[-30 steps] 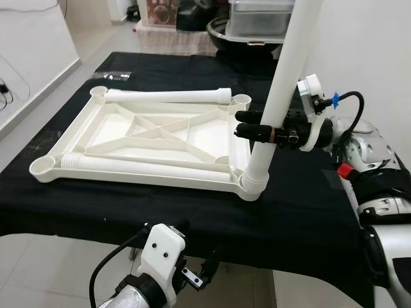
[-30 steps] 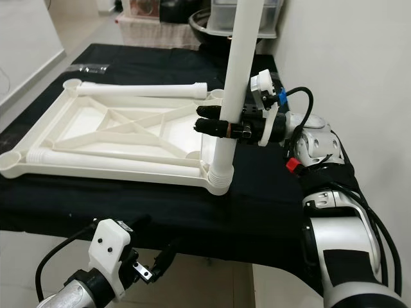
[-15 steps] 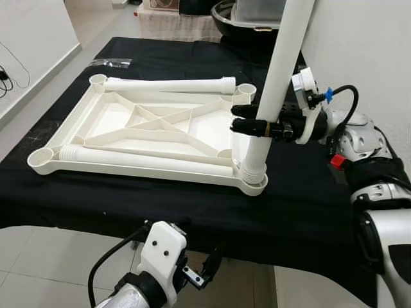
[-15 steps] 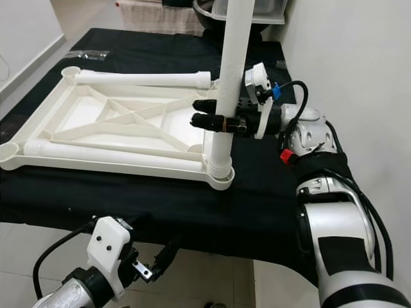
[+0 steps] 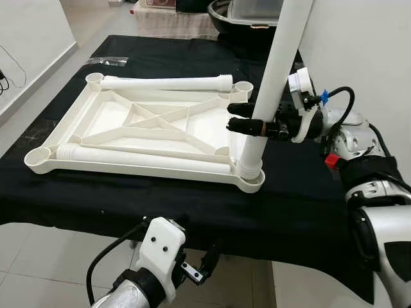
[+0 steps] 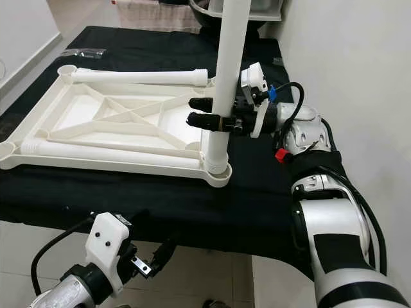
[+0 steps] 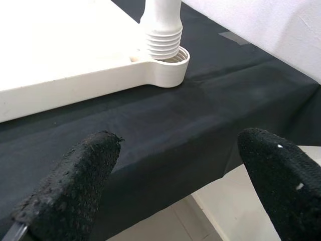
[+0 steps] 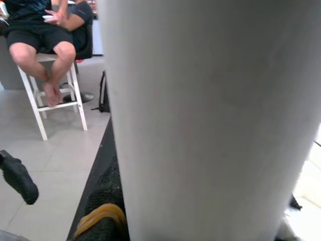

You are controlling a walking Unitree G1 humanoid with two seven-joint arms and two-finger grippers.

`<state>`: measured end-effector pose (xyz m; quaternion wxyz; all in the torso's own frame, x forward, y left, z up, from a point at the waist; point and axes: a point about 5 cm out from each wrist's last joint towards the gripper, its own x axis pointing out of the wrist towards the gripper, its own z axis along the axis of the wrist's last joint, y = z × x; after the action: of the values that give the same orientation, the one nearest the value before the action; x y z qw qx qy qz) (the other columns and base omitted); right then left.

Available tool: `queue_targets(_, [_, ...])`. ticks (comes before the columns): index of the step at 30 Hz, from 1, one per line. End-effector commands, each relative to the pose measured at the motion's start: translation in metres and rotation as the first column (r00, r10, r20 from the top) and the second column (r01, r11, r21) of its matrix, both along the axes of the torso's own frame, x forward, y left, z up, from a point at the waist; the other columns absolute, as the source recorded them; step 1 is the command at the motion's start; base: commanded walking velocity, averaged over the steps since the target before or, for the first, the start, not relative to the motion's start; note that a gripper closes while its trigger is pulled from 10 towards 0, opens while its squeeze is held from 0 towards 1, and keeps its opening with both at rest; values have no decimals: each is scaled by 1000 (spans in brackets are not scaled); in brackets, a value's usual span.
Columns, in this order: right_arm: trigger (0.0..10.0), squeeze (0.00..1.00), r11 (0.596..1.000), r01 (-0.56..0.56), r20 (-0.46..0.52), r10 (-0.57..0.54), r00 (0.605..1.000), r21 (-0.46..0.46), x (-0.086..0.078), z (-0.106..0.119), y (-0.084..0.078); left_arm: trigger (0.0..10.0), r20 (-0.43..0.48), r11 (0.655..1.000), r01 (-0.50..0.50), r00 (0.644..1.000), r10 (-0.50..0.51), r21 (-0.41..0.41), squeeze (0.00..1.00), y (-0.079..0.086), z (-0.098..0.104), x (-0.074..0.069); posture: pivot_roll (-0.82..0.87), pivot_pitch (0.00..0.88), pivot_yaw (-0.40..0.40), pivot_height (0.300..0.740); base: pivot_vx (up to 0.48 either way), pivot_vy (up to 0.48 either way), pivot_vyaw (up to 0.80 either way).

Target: Building children table

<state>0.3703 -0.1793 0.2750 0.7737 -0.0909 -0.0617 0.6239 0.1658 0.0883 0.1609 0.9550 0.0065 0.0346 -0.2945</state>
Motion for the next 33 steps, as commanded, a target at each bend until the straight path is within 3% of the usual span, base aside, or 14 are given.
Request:
queue_targets(1, [10000, 0, 999, -15, -41, 13, 999, -48, -1, -11, -1, 10000, -6, 1000, -2, 1000, 2, 15, 0, 1, 0, -1, 150, 185, -45, 740, 0, 0, 0])
queue_targets(21, [10000, 0, 999, 5, -100, -9, 995, -41, -2, -13, -21, 10000, -1, 999, 3, 1000, -3, 37, 0, 6, 1, 1, 163, 184, -25, 740, 0, 0, 0])
queue_targets(33, [10000, 0, 999, -24, -127, 19, 992, -36, -5, -16, -24, 10000, 0, 999, 8, 1000, -8, 46, 0, 6, 1, 2, 166, 184, -24, 740, 0, 0, 0])
